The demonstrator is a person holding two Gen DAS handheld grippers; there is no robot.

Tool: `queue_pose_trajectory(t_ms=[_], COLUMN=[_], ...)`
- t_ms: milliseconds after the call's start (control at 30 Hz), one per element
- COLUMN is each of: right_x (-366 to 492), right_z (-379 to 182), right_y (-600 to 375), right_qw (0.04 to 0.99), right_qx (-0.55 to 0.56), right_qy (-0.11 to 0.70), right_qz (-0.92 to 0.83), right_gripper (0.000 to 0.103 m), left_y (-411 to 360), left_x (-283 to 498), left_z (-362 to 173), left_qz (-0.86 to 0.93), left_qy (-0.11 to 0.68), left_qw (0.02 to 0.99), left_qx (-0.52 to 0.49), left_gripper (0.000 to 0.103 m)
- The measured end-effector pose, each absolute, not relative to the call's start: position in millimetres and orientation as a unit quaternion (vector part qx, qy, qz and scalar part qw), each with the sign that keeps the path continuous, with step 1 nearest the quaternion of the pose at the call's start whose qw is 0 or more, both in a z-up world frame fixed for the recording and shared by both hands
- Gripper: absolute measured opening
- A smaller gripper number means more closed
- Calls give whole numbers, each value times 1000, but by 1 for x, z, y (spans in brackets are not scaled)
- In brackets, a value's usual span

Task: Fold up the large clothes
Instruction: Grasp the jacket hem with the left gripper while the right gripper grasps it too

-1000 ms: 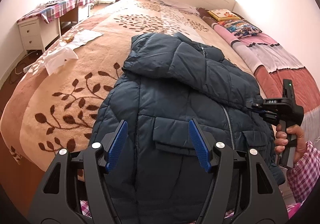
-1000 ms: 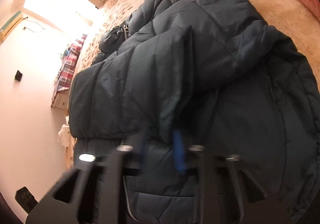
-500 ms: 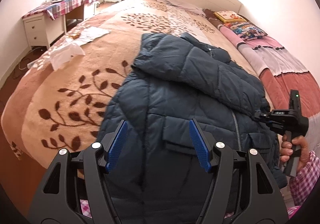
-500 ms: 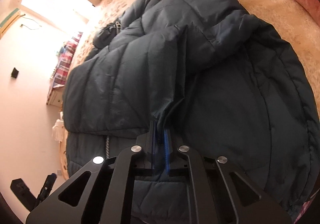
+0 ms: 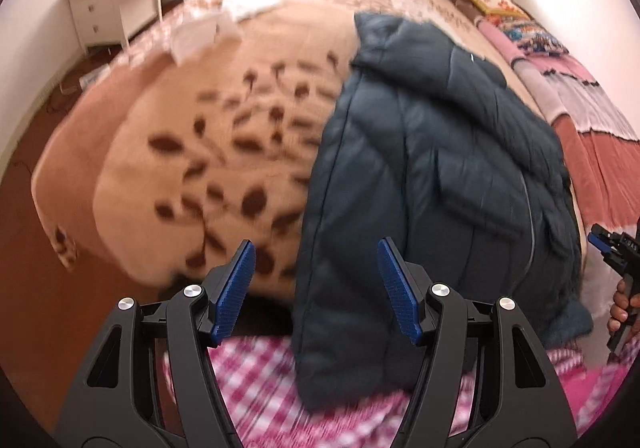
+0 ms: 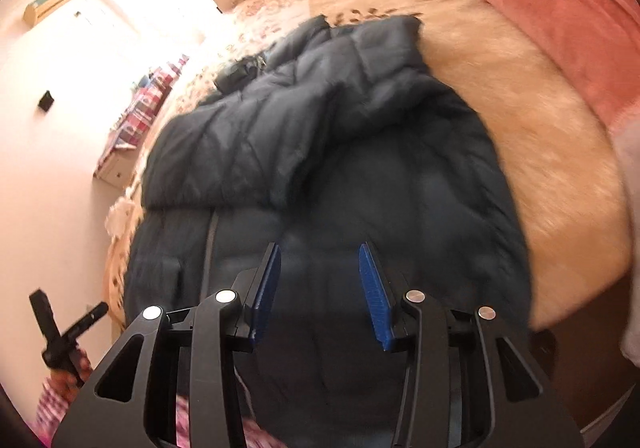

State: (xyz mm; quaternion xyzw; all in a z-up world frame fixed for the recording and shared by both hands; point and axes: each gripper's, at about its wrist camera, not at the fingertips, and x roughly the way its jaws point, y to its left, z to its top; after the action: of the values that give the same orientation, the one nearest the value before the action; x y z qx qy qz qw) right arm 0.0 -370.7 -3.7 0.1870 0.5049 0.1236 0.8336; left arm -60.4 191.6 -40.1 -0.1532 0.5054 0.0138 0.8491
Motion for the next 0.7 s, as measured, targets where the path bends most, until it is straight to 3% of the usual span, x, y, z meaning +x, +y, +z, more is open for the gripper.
queue_pose_trajectory(t_ms=[133, 267, 567, 633, 700], right_x=[-29, -49, -77, -78, -78], right_z=[-15, -27, -48, -57, -64], right_y=[-392, -414, -439, -439, -437], right_qw=[824, 808, 783, 775, 764], right_qx=[166, 181, 196, 196, 218], right_qy=[533, 555, 586, 596, 601], right_qz=[101, 82, 70, 71, 89], right_gripper=[45, 66, 76, 76, 76], left_y=[187, 177, 166, 164, 161], left_x=[-72, -71, -65, -64, -62], left_z=[-61, -75, -87, -90, -94], left_qz=[-12, -27, -37, -34, -30], left_qy=[537, 557, 582, 588, 597], left_qw=[824, 811, 793, 790, 784], left_qx=[-179, -178, -176, -171, -168], left_gripper=[63, 63, 63, 58, 45])
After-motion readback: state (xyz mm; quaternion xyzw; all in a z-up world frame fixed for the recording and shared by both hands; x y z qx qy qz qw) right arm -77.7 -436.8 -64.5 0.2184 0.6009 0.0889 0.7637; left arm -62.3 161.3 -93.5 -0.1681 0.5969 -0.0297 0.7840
